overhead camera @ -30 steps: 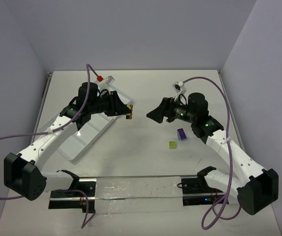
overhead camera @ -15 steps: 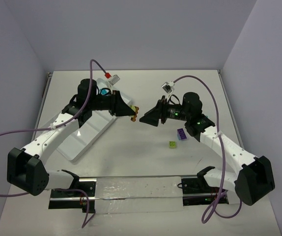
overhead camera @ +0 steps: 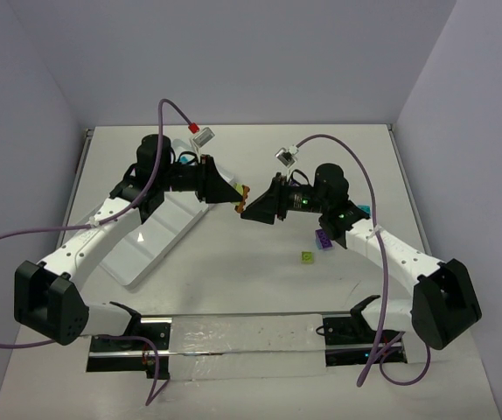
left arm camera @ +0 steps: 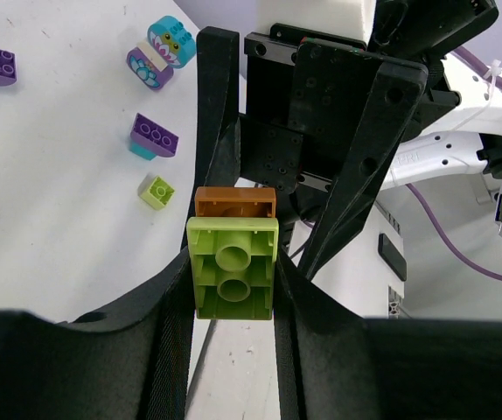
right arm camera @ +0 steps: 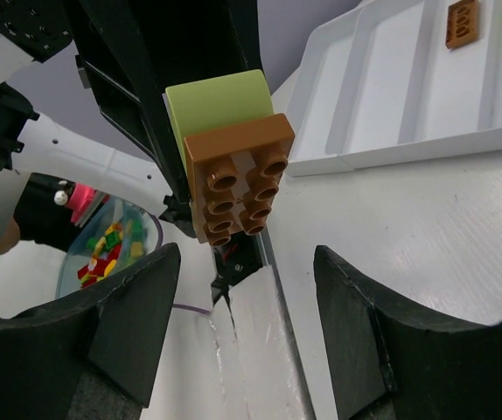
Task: Sort the legos into containers by color
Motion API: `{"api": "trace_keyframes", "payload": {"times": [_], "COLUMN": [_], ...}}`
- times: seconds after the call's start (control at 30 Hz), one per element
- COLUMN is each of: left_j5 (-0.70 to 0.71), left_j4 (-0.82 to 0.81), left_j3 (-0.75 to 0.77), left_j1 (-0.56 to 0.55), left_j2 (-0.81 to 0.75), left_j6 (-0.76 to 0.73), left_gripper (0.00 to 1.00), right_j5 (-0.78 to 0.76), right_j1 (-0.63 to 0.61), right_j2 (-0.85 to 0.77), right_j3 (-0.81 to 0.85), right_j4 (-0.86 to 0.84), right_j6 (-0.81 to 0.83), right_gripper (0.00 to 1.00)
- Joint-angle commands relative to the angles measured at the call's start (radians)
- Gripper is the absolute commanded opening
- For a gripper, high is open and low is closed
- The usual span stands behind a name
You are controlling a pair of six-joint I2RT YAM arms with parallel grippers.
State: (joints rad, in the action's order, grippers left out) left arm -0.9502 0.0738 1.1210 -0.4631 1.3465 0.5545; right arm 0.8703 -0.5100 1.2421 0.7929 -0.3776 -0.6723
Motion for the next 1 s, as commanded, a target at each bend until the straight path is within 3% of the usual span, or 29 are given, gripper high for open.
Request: {"api": "trace_keyframes", "payload": {"times": [0.0, 0.4, 0.57, 0.83, 0.97], "left_j5": [-0.027, -0.045, -0.066, -0.068, -0.059], "left_j4": [-0.057, -0.055, -0.093, -0.082, -0.050], "left_j3": [0.035, 0.051, 0.042, 0.046, 0.057], "left_j1": [0.004, 0.004, 0.004, 0.004, 0.007], "left_j2": [0.001, 0.002, 0.003, 0.000, -0.010], "left_j6": [-0.015, -0.031, -0.014, -0.021, -0.045], "left_gripper": [0.00, 0.00, 0.00, 0.00, 0.00], "right_j5": [0.014, 0.104, 0.131, 0.125, 0.097], "right_j1": [-0.015, -0.015, -0.015, -0.015, -0.009], "right_j2": [0.012, 0.072, 0.082, 0.079, 0.067], "right_j3": [0.032, 0.040, 0.037, 0.027, -0.002], "right_j4": [-0.084, -0.233, -0.300, -0.289, -0.259], "right_j6": [-0.003, -0.098, -0.150, -0.143, -0.118], "right_gripper": [0.69, 0.63, 0.55, 0.01, 0.00]}}
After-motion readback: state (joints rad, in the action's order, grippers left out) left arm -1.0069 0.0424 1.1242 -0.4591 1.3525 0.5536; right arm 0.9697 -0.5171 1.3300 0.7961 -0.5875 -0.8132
